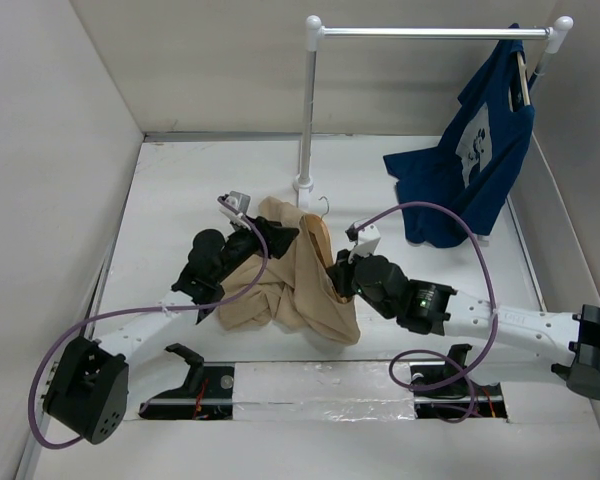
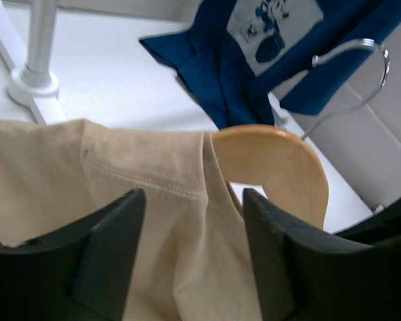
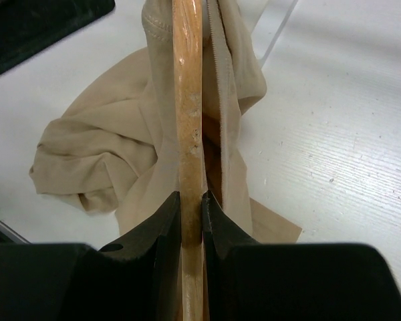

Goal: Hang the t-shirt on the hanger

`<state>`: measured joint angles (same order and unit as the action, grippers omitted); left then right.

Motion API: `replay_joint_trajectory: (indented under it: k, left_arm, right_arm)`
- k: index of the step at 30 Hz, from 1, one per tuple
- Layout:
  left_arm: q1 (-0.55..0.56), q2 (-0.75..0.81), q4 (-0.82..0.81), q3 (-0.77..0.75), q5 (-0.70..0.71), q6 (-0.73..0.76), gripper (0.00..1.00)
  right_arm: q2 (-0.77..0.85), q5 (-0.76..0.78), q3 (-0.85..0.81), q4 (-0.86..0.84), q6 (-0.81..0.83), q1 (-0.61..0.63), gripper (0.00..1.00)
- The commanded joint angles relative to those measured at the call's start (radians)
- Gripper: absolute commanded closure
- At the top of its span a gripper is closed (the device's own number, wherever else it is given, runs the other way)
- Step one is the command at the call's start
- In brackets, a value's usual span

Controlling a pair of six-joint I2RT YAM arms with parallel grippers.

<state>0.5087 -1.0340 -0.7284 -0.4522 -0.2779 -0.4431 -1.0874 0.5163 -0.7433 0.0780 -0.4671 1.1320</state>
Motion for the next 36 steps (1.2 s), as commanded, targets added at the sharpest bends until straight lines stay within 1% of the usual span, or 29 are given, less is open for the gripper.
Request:
replay_joint_trajectory:
  k: [1, 2, 6, 8, 13, 16, 17, 18, 19, 20, 23, 29, 35, 36]
  left_arm:
    - [-0.001, 0.002, -0.069, 0.029, -0.089, 0.009, 0.41]
    - [-0.001, -0.009, -0.075, 0.024, -0.104, 0.006, 0.4]
    - [-0.001, -0.043, -0.051, -0.008, -0.076, 0.021, 0.41]
    - [-0.001, -0.064, -0.06, -0.014, -0.072, 0.015, 0.45]
    - [-0.001, -0.11, -0.1, -0.042, -0.07, 0.006, 0.49]
    - [-0.001, -0.127, -0.126, -0.049, -0.066, -0.006, 0.53]
    - [-0.001, -0.127, -0.137, -0.048, -0.069, -0.015, 0.6]
    - [-0.001, -0.13, -0.147, -0.046, -0.066, -0.019, 0.65]
    - [-0.001, -0.129, -0.155, -0.045, -0.066, -0.023, 0.73]
    - [-0.001, -0.123, -0.163, -0.043, -0.054, -0.026, 0.86]
    - [-0.001, -0.107, -0.172, -0.045, -0.035, -0.034, 1.0]
    - [-0.001, -0.103, -0.091, -0.124, 0.061, -0.036, 1.0]
    - [-0.001, -0.101, 0.026, -0.229, 0.138, -0.034, 1.0]
    - [-0.001, -0.103, 0.061, -0.256, 0.155, -0.034, 1.0]
  right_arm:
    - [0.003, 0.019, -0.059, -0.057, 0.018, 0.006, 1.0]
    - [0.003, 0.019, -0.059, -0.057, 0.018, 0.006, 1.0]
    - [0.003, 0.021, -0.054, -0.058, 0.015, 0.006, 1.0]
    - [0.007, 0.021, -0.05, -0.061, 0.013, 0.006, 1.0]
    - [0.007, 0.019, -0.047, -0.066, 0.008, 0.006, 1.0]
    - [0.011, 0.011, -0.044, -0.066, 0.01, 0.006, 1.0]
    - [0.014, 0.008, -0.039, -0.067, 0.01, 0.006, 1.0]
    - [0.014, 0.01, -0.039, -0.067, 0.008, 0.006, 1.0]
    - [0.014, 0.007, -0.038, -0.066, 0.008, 0.006, 1.0]
    - [0.014, 0.007, -0.033, -0.067, 0.007, 0.006, 1.0]
    - [0.017, -0.001, -0.031, -0.061, 0.008, 0.006, 1.0]
    - [0.047, 0.007, -0.036, -0.024, 0.01, 0.026, 1.0]
    - [0.119, 0.056, -0.088, 0.086, 0.016, 0.068, 1.0]
    - [0.129, 0.062, -0.1, 0.13, 0.024, 0.081, 1.0]
